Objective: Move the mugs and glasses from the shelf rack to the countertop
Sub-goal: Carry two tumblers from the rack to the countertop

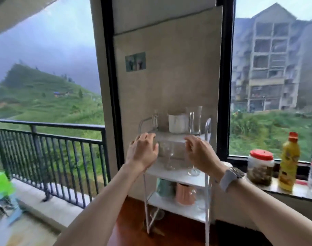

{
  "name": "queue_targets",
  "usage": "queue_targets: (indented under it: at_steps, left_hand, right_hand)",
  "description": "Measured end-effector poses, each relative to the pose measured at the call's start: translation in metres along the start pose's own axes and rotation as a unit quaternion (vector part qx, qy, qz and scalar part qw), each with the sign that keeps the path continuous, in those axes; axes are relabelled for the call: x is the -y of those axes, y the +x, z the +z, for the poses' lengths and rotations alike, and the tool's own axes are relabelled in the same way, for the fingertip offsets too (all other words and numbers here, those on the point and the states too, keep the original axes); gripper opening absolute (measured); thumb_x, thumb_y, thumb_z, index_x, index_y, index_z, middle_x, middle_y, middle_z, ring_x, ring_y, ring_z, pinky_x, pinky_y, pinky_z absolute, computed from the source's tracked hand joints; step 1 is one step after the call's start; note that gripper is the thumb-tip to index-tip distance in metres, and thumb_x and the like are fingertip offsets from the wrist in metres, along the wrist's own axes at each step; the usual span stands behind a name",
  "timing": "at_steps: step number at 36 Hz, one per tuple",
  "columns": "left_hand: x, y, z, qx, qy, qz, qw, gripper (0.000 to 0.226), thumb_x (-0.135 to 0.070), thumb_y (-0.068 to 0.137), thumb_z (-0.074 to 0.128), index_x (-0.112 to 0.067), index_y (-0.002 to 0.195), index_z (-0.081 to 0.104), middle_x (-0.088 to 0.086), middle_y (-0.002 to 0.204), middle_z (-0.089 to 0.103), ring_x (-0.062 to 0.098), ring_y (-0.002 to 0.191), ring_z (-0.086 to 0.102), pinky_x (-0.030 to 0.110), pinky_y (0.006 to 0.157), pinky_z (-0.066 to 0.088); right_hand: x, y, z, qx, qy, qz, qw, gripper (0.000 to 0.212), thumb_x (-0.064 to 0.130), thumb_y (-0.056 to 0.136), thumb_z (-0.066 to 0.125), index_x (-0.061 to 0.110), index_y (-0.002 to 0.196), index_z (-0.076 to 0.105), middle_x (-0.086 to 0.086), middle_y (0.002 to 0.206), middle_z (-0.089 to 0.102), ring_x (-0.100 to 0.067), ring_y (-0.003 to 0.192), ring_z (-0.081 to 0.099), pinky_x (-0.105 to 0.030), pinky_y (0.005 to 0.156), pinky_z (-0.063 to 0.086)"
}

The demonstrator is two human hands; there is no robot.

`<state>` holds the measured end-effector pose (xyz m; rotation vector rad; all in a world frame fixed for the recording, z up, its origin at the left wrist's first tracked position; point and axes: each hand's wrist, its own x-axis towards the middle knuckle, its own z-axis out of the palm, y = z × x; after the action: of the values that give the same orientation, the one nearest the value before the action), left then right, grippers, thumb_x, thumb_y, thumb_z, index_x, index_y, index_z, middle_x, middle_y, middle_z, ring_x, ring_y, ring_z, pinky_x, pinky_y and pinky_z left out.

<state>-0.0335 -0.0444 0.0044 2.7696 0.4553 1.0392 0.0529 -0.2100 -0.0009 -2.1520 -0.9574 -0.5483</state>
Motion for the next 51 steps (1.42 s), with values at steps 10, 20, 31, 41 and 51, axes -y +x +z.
queue_targets:
  at_steps: [10,20,31,41,51]
  left_hand:
    - [0.02,0.131,0.069,-0.001,-0.117,-0.039,0.992,0.053,-0.025,0.089,0.05,-0.004,0.135,0.033,0.02,0.134,0.042,0.037,0.124,0.041,0.041,0.1,0.037]
    - [0.048,0.2,0.126,0.053,-0.255,-0.136,0.956,0.049,-0.013,0.086,0.05,0.004,0.126,0.028,0.031,0.133,0.041,0.046,0.123,0.04,0.043,0.096,0.035]
    - [0.04,0.223,0.142,-0.027,-0.398,-0.152,0.904,0.038,-0.03,0.096,0.037,0.003,0.101,0.056,0.026,0.105,0.063,0.039,0.098,0.058,0.036,0.07,0.038]
    - [0.035,0.219,0.108,-0.168,-0.406,-0.105,0.892,0.031,-0.028,0.097,0.037,-0.006,0.078,0.047,-0.001,0.063,0.046,0.019,0.06,0.04,0.032,0.053,0.013]
    - [0.013,0.199,0.021,-0.3,-0.393,-0.014,0.869,0.03,-0.029,0.097,0.041,-0.009,0.075,0.048,-0.006,0.058,0.046,0.008,0.053,0.043,0.025,0.052,0.023]
  right_hand:
    - [-0.024,0.113,0.052,-0.103,-0.048,0.144,0.983,0.044,0.015,0.091,0.043,-0.011,0.126,0.034,-0.03,0.126,0.043,-0.043,0.116,0.039,-0.046,0.098,0.029]
    - [-0.051,0.165,0.073,-0.215,0.157,0.256,0.929,0.03,0.035,0.09,0.045,0.007,0.09,0.053,-0.019,0.095,0.066,-0.036,0.094,0.058,-0.031,0.071,0.034]
    - [-0.057,0.184,0.071,-0.284,0.134,0.246,0.917,0.042,0.032,0.096,0.035,0.0,0.082,0.057,-0.027,0.1,0.063,-0.039,0.097,0.055,-0.031,0.069,0.027]
    - [-0.052,0.186,0.049,-0.344,0.085,0.162,0.921,0.039,0.03,0.096,0.035,0.004,0.071,0.05,-0.032,0.091,0.065,-0.045,0.085,0.057,-0.032,0.06,0.021]
    - [-0.008,0.176,0.002,-0.379,0.178,0.026,0.908,0.047,0.025,0.095,0.04,0.019,0.049,0.034,0.006,0.047,0.041,-0.009,0.046,0.038,-0.027,0.047,0.025]
